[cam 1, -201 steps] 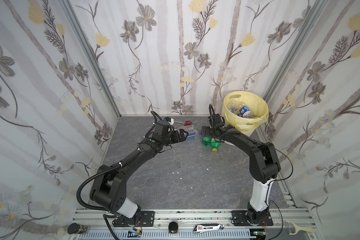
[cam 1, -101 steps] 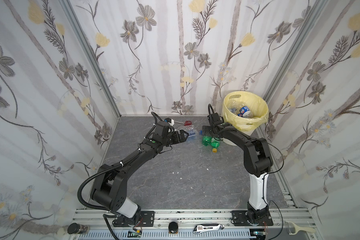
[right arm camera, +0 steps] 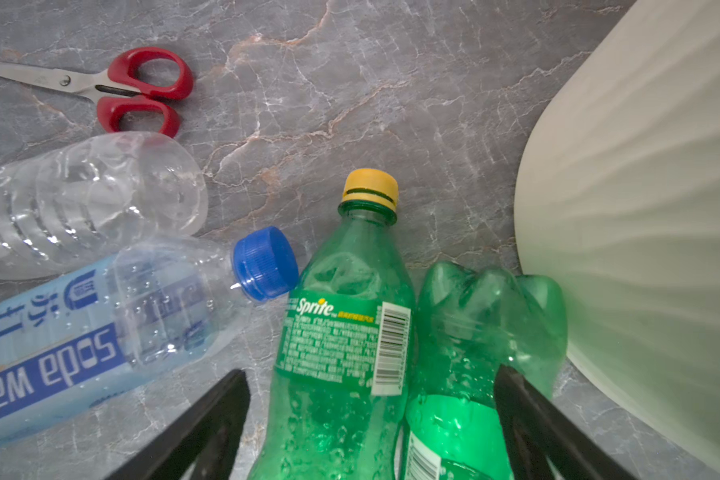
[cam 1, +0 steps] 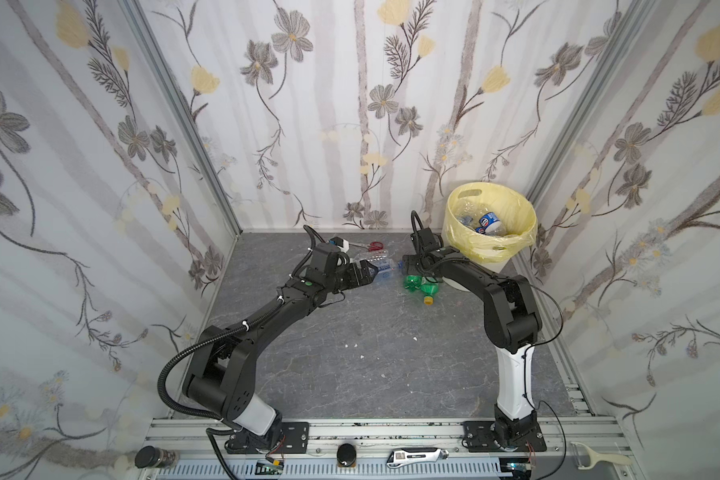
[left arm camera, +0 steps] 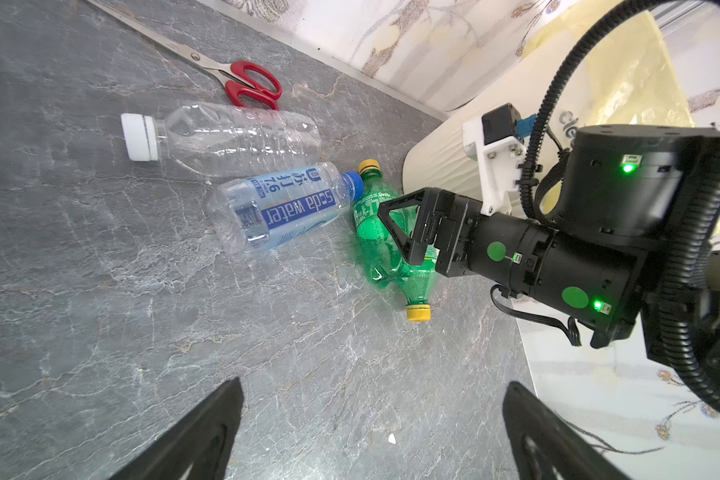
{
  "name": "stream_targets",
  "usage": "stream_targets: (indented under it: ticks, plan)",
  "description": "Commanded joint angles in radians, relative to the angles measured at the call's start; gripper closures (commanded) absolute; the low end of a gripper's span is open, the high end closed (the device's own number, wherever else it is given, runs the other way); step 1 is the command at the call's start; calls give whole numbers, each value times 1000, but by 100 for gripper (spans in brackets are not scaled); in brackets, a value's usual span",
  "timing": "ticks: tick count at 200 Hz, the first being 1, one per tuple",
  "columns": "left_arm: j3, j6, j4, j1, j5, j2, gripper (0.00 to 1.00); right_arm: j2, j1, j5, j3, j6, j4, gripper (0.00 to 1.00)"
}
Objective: Throw the plastic bottles in the bin
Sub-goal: 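Grasp the Sprite bottle's yellow cap with the right gripper and lift it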
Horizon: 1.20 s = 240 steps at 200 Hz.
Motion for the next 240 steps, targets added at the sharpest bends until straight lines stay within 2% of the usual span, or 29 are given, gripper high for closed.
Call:
stream_targets:
  ticks: [1,85,144,240]
  plan:
    - [-2,-7,31,0,5,2,0,14,4,-14,4,2,8,11]
    - [-11,-13,36,0,8,2,0,18,19,5,14,-6,3,18]
    - [-23,-14,36,-2,9,-7,0,48,19,-31,18,-4,6,28]
    - [-9,-28,39,-3,17,11,0,11,26,-81,-76,-4,37,31]
